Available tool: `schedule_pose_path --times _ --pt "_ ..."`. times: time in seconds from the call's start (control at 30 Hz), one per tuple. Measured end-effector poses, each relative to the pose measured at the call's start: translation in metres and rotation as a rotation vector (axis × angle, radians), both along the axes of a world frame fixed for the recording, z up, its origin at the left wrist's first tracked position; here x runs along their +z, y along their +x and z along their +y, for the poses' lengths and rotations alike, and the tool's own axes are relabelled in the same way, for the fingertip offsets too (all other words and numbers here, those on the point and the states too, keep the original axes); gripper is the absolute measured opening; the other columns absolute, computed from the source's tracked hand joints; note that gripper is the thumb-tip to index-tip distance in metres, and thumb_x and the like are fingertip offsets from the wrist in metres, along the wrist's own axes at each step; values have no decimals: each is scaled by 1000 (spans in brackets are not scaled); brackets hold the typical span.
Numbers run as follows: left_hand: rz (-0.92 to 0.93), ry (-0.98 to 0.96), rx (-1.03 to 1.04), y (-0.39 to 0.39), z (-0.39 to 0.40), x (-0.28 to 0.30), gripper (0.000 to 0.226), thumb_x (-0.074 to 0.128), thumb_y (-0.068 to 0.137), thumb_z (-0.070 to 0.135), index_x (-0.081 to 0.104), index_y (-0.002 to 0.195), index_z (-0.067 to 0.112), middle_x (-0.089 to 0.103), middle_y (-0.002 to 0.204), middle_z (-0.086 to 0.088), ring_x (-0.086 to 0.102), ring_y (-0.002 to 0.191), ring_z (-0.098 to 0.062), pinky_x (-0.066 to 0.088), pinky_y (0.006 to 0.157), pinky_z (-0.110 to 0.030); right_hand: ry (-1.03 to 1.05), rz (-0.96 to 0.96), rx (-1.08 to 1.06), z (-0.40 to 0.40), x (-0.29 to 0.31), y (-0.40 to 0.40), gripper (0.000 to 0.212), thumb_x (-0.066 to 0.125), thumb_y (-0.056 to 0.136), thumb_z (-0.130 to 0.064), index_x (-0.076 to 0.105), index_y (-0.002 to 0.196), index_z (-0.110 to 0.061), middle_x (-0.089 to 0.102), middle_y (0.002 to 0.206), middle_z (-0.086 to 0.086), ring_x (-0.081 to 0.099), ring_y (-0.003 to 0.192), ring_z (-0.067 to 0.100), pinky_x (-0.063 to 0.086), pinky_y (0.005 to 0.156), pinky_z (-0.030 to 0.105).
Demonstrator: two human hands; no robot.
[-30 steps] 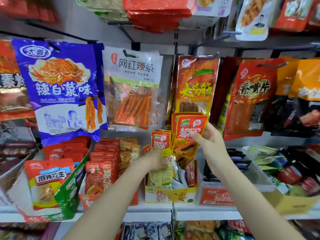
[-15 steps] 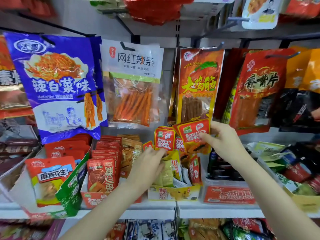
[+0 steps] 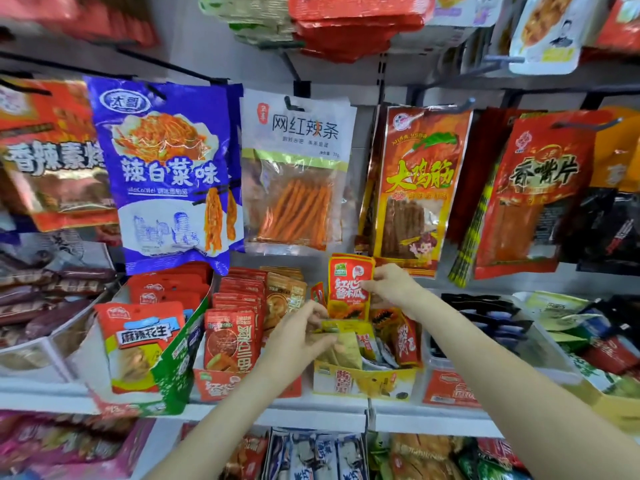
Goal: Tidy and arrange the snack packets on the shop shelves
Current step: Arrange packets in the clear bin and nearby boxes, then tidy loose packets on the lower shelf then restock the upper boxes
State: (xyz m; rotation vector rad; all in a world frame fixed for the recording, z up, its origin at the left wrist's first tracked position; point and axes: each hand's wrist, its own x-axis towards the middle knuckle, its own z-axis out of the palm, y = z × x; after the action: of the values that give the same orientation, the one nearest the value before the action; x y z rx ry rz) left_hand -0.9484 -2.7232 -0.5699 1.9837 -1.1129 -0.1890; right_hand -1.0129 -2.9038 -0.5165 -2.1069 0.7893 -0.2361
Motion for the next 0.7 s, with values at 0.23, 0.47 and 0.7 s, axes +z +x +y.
schedule_pose_path --times 0.23,0.47,0.7 --pt "45 133 -60 9 -4 6 15 62 85 36 59 94 24 64 93 1 60 86 -14 48 75 -30 -193 415 168 -7 -1 7 31 49 95 -22 61 107 4 67 94 16 63 72 28 52 64 32" --pt "298 39 3 9 -14 9 23 67 83 17 59 104 12 65 94 -3 59 78 -1 42 67 -7 -485 210 51 -12 0 5 29 58 90 -31 60 93 -3 64 100 13 60 92 29 44 73 33" --pt "353 53 -30 15 -13 4 38 62 83 -2 55 120 3 61 113 -12 57 94 -15 48 73 -13 -350 137 148 -18 11 -26 42 42 97 -32 45 132 -8 59 119 11 56 108 26 45 91 37"
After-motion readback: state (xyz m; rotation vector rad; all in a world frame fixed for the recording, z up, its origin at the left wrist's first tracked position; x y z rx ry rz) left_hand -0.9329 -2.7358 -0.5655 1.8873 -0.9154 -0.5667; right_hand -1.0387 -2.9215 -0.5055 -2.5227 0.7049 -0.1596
